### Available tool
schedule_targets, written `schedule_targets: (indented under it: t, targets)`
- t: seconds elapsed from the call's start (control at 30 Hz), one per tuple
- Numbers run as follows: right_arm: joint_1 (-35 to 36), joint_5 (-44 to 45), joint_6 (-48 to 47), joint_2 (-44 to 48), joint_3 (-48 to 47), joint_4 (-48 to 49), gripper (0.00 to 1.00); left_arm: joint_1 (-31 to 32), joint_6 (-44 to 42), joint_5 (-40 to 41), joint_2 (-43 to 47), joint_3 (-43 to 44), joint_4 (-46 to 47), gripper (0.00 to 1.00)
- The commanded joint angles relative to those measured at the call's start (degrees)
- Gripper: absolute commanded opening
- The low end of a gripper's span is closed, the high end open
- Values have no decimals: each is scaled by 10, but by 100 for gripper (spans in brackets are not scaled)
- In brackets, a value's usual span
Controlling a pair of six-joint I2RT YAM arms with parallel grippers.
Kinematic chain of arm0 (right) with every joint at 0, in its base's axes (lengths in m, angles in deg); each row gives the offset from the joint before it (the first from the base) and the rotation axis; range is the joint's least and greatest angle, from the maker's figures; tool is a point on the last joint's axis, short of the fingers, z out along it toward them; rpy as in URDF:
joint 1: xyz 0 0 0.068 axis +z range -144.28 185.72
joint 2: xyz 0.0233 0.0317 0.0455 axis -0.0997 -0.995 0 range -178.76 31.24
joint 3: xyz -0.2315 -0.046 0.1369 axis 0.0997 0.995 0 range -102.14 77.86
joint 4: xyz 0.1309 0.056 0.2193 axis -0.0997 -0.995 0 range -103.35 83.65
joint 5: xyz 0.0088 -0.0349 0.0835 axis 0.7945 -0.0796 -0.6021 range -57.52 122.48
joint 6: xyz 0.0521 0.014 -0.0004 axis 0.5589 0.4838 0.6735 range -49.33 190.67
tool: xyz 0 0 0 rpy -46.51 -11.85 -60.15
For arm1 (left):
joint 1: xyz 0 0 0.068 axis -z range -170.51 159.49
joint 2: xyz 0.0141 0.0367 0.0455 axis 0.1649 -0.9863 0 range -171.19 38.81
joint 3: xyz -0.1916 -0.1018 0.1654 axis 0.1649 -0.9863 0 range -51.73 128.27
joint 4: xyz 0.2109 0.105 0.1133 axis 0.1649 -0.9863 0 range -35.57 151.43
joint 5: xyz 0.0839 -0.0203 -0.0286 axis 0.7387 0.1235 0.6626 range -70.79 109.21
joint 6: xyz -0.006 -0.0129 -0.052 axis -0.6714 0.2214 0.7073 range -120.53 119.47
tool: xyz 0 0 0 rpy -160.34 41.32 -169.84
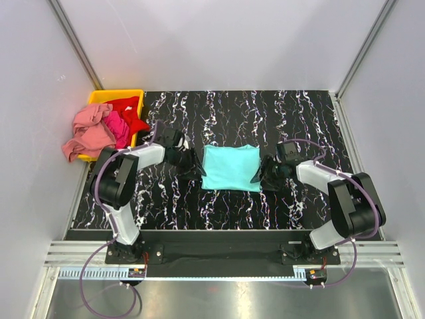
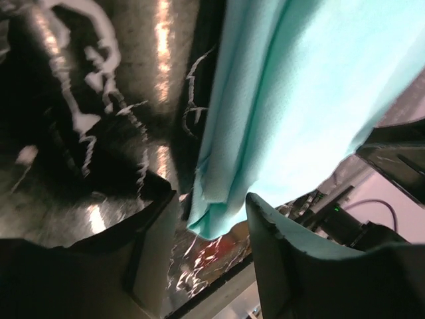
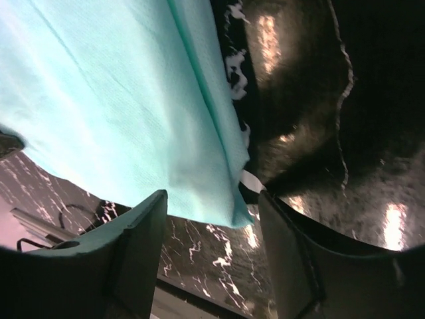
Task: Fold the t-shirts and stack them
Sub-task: Neatly place the folded tshirt to the corner
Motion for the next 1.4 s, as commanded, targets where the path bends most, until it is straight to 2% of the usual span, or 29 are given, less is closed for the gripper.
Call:
schedule_targets:
  t: [0.0, 0.07, 0.13, 0.2, 0.23, 0.33, 0.47, 0.7, 0.8, 0.93, 1.07, 1.23, 1.37]
  targets:
    - [1, 37, -15, 22, -35, -77, 65, -2, -46, 87, 41, 52, -99, 52]
    - [1, 61, -25, 33, -62, -119, 63, -2, -50, 99, 66, 80, -114, 53]
    - [1, 65, -31, 39, -82, -130, 51, 5, -46, 92, 83, 93, -98, 54]
    - [1, 48, -36, 37, -91, -126, 37, 15, -31, 48, 89, 86, -57, 54]
    - [2, 20, -39, 32, -96, -109, 27, 26, -23, 7, 88, 71, -8, 53]
    - [1, -42, -42, 16, -87, -60, 20, 53, -8, -15, 65, 51, 33, 50]
    - [0, -30, -51, -12, -63, -40, 19, 64, -17, 7, 31, 14, 46, 48]
    - [-19, 13, -63, -57, -31, -19, 18, 64, -27, 71, 20, -40, 49, 47]
    - [-21, 26, -70, -58, -41, -35, 19, 64, -28, 66, 28, -38, 44, 47]
    - [-21, 38, -75, -12, -67, -73, 21, 64, -28, 55, 55, -10, 17, 48]
    - [-21, 17, -78, 24, -71, -111, 24, 64, -23, 45, 85, 10, -1, 50]
    - [-20, -48, -66, 47, -27, -78, 24, 64, -12, 24, 107, 7, 21, 52]
    - [-19, -37, -64, 27, -12, -58, 24, 64, 2, 4, 84, -7, 67, 52]
